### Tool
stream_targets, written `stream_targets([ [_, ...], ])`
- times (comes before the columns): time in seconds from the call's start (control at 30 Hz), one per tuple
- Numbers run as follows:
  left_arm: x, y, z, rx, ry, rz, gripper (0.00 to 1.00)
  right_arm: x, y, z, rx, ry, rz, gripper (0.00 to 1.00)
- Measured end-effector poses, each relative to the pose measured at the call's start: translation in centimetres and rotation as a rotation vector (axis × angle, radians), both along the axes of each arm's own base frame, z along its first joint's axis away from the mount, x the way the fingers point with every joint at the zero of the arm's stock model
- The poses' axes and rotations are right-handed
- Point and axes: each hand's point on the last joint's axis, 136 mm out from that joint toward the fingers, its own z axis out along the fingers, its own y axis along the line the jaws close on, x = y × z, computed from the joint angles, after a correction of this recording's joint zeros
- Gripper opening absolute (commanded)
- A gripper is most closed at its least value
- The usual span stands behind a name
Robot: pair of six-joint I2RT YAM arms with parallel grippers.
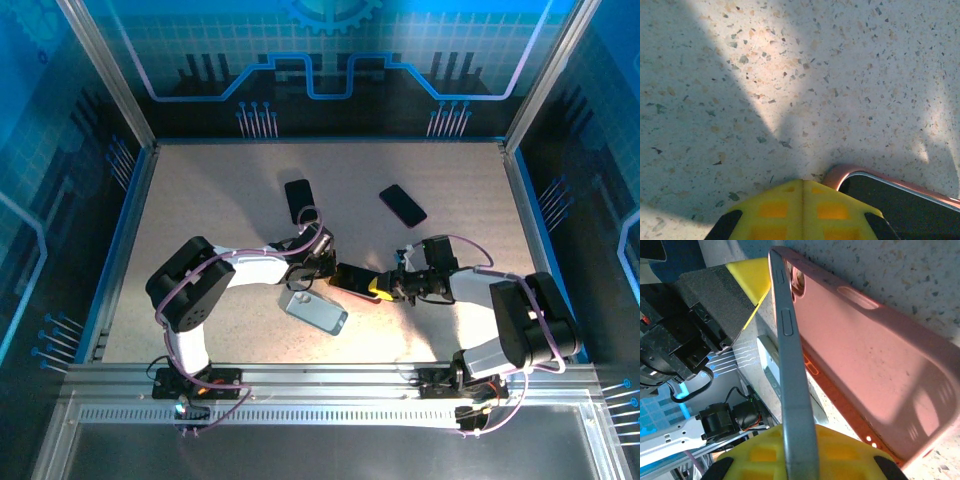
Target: Put the phone into the phone case
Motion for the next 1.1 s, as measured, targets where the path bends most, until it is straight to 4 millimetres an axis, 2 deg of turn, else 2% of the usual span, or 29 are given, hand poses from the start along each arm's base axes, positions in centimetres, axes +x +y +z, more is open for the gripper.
stream_targets([
  [0.27, 0.1, 0.1, 0.0, 0.002, 0.000, 0.005, 0.00, 0.1, 0.0, -0.3, 0.011, 0.005, 0.009, 0.00],
  [0.9, 2.6, 2.0, 0.2, 0.049, -0.056, 0.097, 0.00, 3.8, 0.9, -0.1, 0.013, -0.015, 0.051, 0.00],
  [1.1, 2.7, 2.1, 0.3, 0.051, -0.061, 0.102, 0.00, 4.2, 1.0, -0.1, 0.005, -0.023, 0.066, 0.13],
])
